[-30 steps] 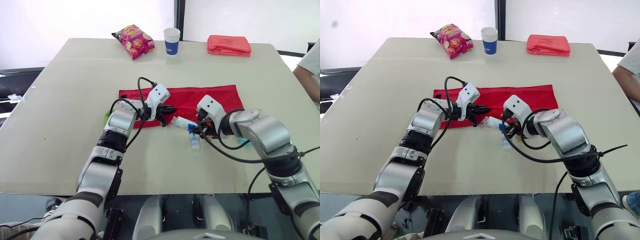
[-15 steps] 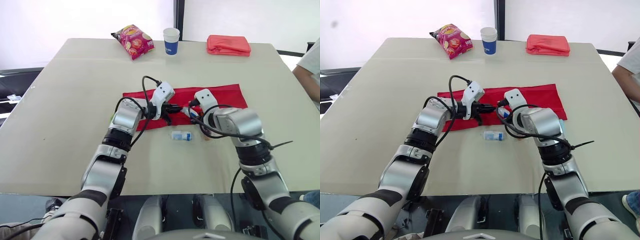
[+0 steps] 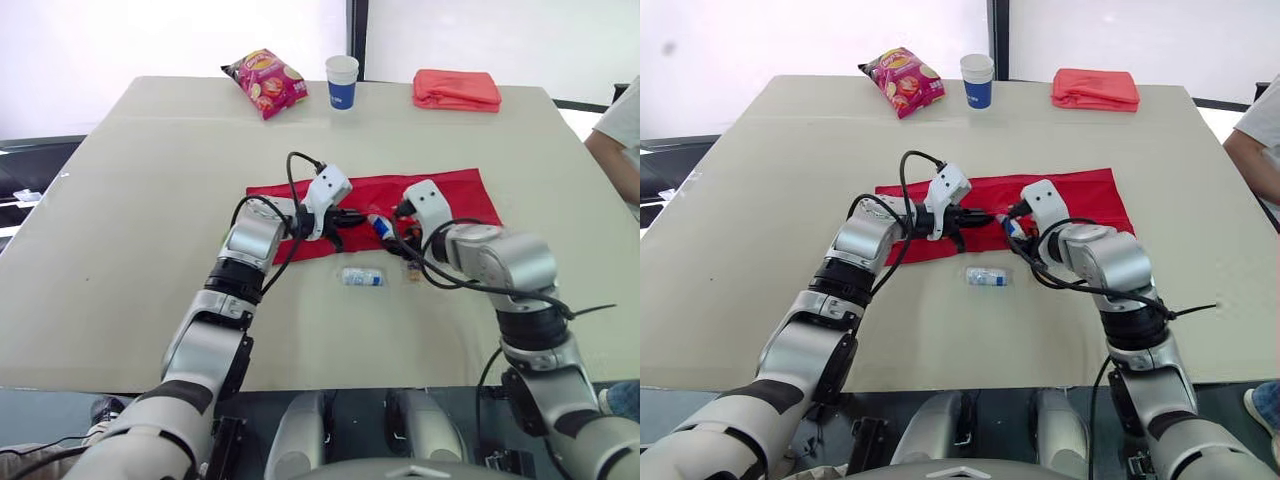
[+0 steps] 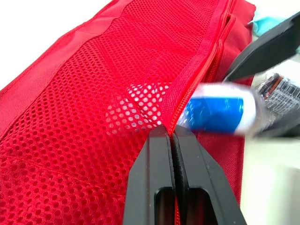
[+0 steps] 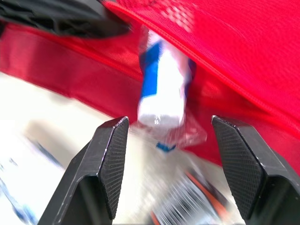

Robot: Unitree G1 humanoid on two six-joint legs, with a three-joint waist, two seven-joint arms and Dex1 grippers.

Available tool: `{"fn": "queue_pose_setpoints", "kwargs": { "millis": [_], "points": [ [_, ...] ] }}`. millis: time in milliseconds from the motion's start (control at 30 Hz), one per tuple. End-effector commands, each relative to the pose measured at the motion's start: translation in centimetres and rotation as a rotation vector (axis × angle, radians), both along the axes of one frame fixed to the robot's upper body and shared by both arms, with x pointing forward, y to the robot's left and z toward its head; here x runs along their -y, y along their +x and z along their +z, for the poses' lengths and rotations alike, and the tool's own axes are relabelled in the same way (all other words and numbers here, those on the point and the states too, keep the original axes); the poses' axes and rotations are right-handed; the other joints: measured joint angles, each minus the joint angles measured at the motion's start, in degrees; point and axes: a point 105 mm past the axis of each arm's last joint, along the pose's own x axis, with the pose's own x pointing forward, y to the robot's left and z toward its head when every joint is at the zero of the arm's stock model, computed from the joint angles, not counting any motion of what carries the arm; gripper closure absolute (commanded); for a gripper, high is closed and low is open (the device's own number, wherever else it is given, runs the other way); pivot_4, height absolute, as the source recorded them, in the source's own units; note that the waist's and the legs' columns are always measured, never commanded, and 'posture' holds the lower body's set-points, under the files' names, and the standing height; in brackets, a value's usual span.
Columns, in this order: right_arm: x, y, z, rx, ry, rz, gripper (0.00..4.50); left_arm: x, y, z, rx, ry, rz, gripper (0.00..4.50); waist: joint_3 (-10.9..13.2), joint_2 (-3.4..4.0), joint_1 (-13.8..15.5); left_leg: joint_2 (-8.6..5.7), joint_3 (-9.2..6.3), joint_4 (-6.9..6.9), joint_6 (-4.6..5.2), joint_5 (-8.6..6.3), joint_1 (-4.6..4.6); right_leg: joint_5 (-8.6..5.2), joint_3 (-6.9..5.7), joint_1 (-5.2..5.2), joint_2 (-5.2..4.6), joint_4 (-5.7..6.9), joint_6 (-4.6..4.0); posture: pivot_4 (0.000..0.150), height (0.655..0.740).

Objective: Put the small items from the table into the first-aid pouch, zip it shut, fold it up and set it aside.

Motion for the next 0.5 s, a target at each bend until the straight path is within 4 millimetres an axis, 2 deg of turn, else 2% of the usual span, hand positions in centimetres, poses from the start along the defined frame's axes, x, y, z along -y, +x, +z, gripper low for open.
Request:
{"fn": "queue_pose_setpoints", "kwargs": {
  "millis": [33, 133, 200, 300, 500],
  "points": [
    [-0.5, 0.5, 1.3, 0.083, 0.039, 0.014, 2.29, 0.4, 0.0, 1.4, 0.048, -0.009, -0.031, 4.5, 0.0, 0.0, -0.16, 0.0, -0.01, 0.0, 0.0, 0.0, 0.0, 0.0, 0.0, 0.0, 0.02, 0.0, 0.0, 0.15, 0.74],
    [-1.0, 1.4, 0.8, 0.096, 0.058, 0.003, 3.49, 0.5, -0.2, 1.5, 0.048, -0.01, -0.04, 4.5, 0.0, 0.0, -0.27, 0.0, -0.01, -0.01, 0.0, 0.0, -0.02, 0.0, 0.0, 0.0, 0.0, 0.0, 0.0, 0.15, 0.74],
    [-1.2, 1.8, 0.5, 0.107, 0.06, -0.001, 4.45, 0.5, -0.3, 1.5, 0.048, -0.009, -0.043, 4.5, 0.0, 0.0, -0.37, -0.01, 0.0, -0.01, 0.0, 0.0, -0.02, 0.0, 0.01, 0.0, -0.01, -0.01, 0.0, 0.15, 0.74],
    [-1.7, 2.1, 0.5, 0.121, 0.063, 0.014, 4.48, 0.4, -0.4, 1.5, 0.048, -0.009, -0.047, 4.5, 0.0, 0.0, -0.43, -0.01, -0.02, 0.0, 0.0, 0.0, -0.02, 0.0, 0.01, 0.01, -0.01, -0.01, 0.0, 0.15, 0.74],
    [-4.1, 3.1, 0.8, 0.132, 0.104, 0.047, 4.48, 0.5, -0.7, 1.5, 0.049, -0.012, -0.058, 4.5, 0.0, 0.01, -0.83, 0.01, -0.03, -0.02, 0.0, 0.0, 0.0, 0.0, 0.0, 0.0, 0.01, 0.01, 0.0, 0.15, 0.74]
  ]
}}
